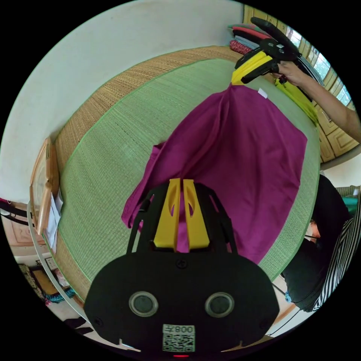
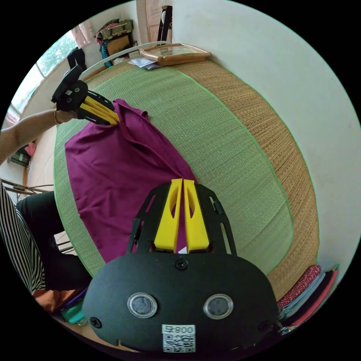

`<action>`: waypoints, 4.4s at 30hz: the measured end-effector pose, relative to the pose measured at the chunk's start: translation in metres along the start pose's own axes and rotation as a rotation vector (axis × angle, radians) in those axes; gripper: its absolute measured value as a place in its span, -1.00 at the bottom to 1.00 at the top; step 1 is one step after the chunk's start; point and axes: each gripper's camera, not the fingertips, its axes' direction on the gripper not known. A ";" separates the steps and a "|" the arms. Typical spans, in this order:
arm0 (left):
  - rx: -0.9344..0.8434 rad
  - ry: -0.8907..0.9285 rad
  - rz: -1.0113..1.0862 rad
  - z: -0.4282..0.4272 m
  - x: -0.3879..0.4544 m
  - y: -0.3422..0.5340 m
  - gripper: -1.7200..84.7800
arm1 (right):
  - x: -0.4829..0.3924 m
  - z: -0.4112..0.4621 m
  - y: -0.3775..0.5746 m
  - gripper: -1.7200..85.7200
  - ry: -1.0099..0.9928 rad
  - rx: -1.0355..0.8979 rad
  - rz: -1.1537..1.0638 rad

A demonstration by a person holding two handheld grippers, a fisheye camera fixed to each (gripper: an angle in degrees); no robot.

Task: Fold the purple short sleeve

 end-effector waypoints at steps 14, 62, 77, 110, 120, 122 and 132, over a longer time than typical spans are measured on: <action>0.037 0.239 -0.084 0.007 -0.084 0.003 -0.94 | 0.077 0.037 0.029 -0.95 -0.164 0.000 0.091; 0.332 0.421 -0.896 0.091 -0.219 0.243 -0.83 | 0.174 0.091 0.295 -0.96 -0.423 0.217 0.773; 0.191 0.145 -0.783 0.115 -0.171 0.225 -0.95 | 0.074 0.068 0.292 -0.96 -0.202 0.163 0.677; 0.224 0.541 -0.932 0.129 -0.036 0.401 -0.76 | -0.145 -0.043 0.524 -0.74 -0.452 0.227 0.921; 0.109 0.498 -0.858 0.135 -0.028 0.365 -0.88 | -0.174 -0.049 0.539 -0.78 -0.465 0.178 0.931; 0.104 0.492 -0.851 0.132 -0.026 0.362 -0.89 | -0.177 -0.053 0.543 -0.79 -0.481 0.185 0.939; 0.083 0.481 -0.826 0.116 -0.014 0.348 -0.90 | -0.203 -0.076 0.580 -0.78 -0.572 0.248 0.984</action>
